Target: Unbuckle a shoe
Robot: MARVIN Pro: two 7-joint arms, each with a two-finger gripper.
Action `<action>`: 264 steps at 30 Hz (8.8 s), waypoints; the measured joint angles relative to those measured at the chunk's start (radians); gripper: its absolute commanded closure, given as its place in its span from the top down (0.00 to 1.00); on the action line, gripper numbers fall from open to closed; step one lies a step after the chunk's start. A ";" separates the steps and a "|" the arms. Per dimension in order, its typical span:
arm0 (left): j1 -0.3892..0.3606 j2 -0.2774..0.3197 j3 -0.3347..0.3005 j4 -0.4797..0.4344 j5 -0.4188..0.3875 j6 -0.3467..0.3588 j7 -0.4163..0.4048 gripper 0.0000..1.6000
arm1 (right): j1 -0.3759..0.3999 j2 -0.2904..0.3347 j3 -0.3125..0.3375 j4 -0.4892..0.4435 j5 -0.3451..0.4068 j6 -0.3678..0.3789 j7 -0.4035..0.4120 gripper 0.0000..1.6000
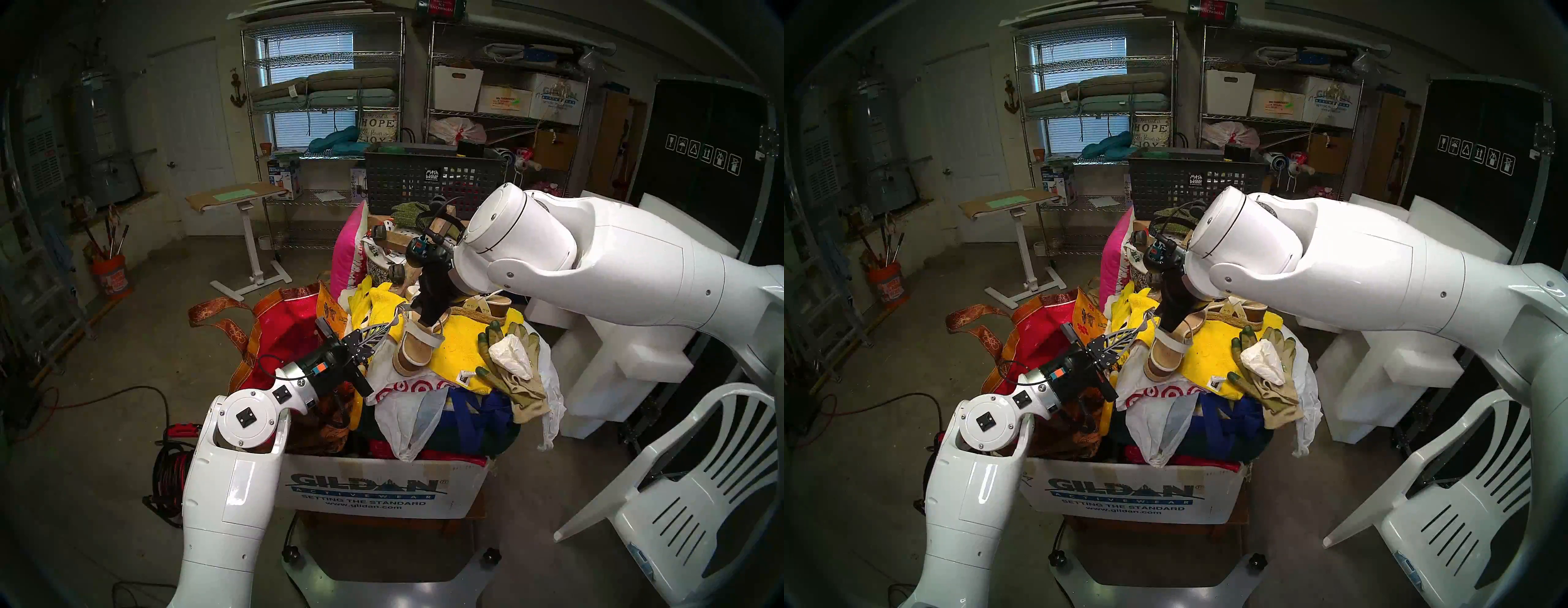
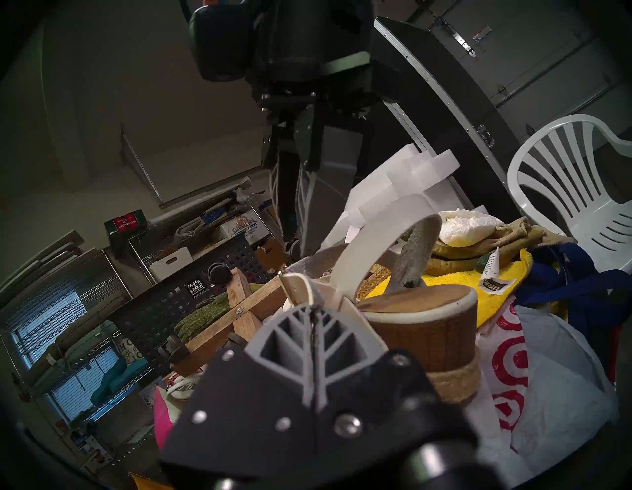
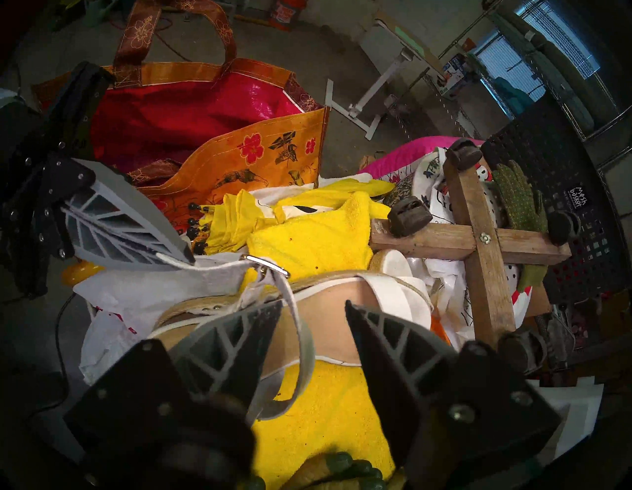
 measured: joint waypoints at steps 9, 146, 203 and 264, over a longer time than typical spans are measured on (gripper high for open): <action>0.001 0.000 -0.005 0.001 0.000 -0.001 -0.001 0.00 | 0.009 -0.011 -0.010 -0.010 0.003 0.000 0.001 0.60; -0.347 0.029 -0.044 0.225 -0.170 0.395 -0.453 0.00 | 0.033 0.027 -0.058 -0.060 -0.053 -0.005 0.146 0.00; -0.461 0.113 -0.003 0.251 -0.100 0.207 -0.644 0.00 | 0.055 0.050 -0.077 -0.079 -0.153 0.000 0.239 0.00; -0.334 0.094 -0.091 0.180 -0.086 -0.079 -0.526 0.00 | 0.033 0.146 0.012 -0.116 -0.018 -0.053 0.227 0.64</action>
